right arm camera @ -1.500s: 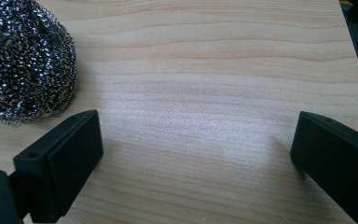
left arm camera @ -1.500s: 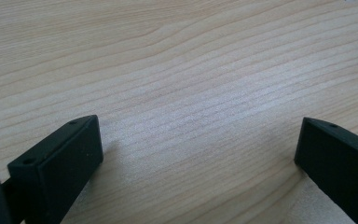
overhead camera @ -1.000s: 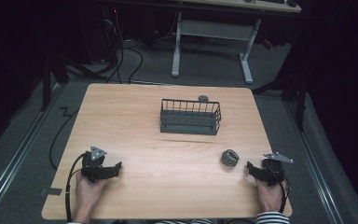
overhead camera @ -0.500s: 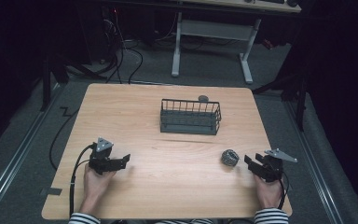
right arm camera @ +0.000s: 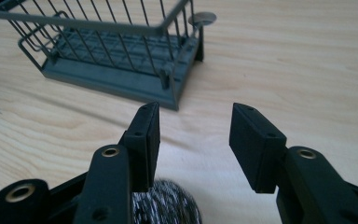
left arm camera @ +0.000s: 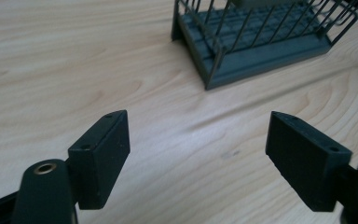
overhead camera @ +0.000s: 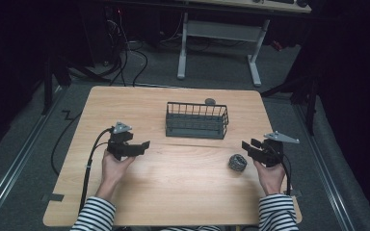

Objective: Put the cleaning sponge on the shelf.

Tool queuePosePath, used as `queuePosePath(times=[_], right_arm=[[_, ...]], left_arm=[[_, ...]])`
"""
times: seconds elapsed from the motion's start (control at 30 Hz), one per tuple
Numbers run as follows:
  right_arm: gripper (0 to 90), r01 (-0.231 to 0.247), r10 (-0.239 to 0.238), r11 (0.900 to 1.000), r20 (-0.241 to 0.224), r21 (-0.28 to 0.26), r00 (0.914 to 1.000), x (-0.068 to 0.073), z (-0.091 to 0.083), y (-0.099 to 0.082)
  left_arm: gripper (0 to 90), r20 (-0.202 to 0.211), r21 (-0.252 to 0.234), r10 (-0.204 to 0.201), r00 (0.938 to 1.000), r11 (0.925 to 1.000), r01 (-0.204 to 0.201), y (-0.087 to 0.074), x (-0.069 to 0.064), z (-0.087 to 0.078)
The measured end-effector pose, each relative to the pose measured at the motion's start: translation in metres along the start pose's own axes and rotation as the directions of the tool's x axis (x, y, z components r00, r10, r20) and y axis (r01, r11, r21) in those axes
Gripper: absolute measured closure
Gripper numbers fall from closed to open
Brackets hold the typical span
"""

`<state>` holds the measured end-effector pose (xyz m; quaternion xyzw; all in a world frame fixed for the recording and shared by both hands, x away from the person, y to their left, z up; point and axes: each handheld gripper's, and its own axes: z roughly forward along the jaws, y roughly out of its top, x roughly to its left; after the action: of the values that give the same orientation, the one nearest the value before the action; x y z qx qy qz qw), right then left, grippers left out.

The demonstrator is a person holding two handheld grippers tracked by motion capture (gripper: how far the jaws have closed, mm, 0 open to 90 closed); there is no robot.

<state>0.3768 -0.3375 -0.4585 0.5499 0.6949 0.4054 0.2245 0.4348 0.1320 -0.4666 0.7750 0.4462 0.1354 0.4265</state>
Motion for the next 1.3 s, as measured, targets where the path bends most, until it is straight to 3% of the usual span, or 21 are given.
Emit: queuePosePath(times=[0.23,0.27,0.5,0.67,0.83,0.97,1.3], right_arm=[[57.5,0.014,-0.014,0.9999,-0.050,0.007,0.9987,0.010,0.017,0.033],[58.0,0.023,-0.023,0.9997,-0.050,0.008,0.9985,0.011,0.020,0.038],[58.7,0.042,-0.040,0.9988,-0.049,0.027,0.9980,0.019,0.040,0.065],[58.7,0.049,-0.047,0.9972,-0.040,0.057,0.9981,0.025,0.053,0.079],[59.8,0.041,-0.039,0.9957,-0.030,0.083,0.9988,0.027,0.065,0.083],[62.8,0.019,-0.017,0.9927,-0.020,0.119,0.9997,0.023,0.078,0.083],[71.7,0.014,-0.012,0.9890,-0.017,0.148,0.9998,0.022,0.083,0.086]], left_arm=[[24.8,0.029,-0.003,-0.001,0.9996,1.0000,0.001,0.029,-0.010,0.015],[25.0,0.031,-0.001,-0.002,0.9995,1.0000,0.002,0.039,-0.012,0.020],[29.1,0.030,0.014,0.005,0.9995,0.9999,-0.006,0.067,-0.018,0.038],[33.7,0.025,0.025,0.004,0.9997,0.9997,-0.004,0.081,-0.021,0.051],[41.5,0.031,0.040,0.002,0.9995,0.9992,-0.003,0.087,-0.024,0.060],[47.6,0.043,0.048,-0.029,0.9987,0.9985,0.027,0.088,-0.025,0.068],[63.6,0.065,0.047,-0.072,0.9953,0.9965,0.069,0.089,-0.022,0.076]])
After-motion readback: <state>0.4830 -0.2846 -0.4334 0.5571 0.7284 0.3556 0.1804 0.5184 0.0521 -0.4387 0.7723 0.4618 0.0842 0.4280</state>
